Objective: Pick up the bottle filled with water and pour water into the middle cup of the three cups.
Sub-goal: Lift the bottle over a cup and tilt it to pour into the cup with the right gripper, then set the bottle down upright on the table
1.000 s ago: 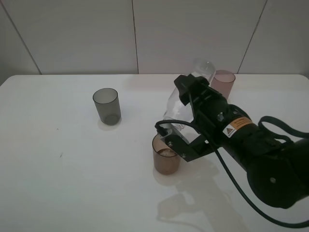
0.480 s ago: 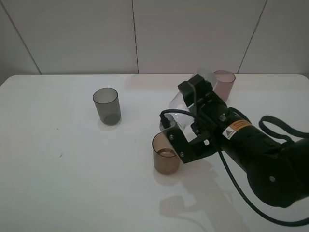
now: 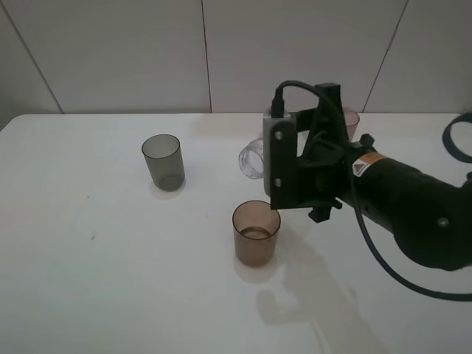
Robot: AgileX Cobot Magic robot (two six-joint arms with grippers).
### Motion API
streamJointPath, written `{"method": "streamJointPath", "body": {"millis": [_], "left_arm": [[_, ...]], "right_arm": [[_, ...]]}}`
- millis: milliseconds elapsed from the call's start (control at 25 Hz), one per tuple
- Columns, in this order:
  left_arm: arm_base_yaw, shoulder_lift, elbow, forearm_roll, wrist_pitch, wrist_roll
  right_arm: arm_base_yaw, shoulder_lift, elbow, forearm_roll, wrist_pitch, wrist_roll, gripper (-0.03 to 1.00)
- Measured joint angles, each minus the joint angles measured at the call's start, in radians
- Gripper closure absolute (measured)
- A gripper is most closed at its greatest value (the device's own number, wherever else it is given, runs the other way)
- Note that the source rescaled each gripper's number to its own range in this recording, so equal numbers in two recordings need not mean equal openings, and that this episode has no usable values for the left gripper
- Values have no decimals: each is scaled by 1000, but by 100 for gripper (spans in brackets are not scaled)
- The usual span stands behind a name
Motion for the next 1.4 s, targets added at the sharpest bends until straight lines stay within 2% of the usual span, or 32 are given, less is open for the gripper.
{"method": "streamJointPath", "body": {"millis": [240, 360, 560, 800, 880, 960, 1080, 1400], "left_arm": [[0, 0, 0, 0, 0, 0], [0, 0, 0, 0, 0, 0], [0, 0, 0, 0, 0, 0], [0, 0, 0, 0, 0, 0], [0, 0, 0, 0, 0, 0], [0, 0, 0, 0, 0, 0], [0, 0, 0, 0, 0, 0], [0, 0, 0, 0, 0, 0]], "right_arm": [[-106, -55, -14, -33, 151, 249, 96], [-162, -63, -14, -96, 198, 422, 96], [-276, -68, -14, -244, 259, 784, 96], [-411, -63, -14, -458, 255, 1268, 96], [-439, -36, -15, -520, 223, 1438, 96], [-456, 5, -15, -556, 182, 1560, 96], [-465, 84, -16, -577, 94, 1643, 96], [-466, 288, -19, -562, -117, 1662, 96]]}}
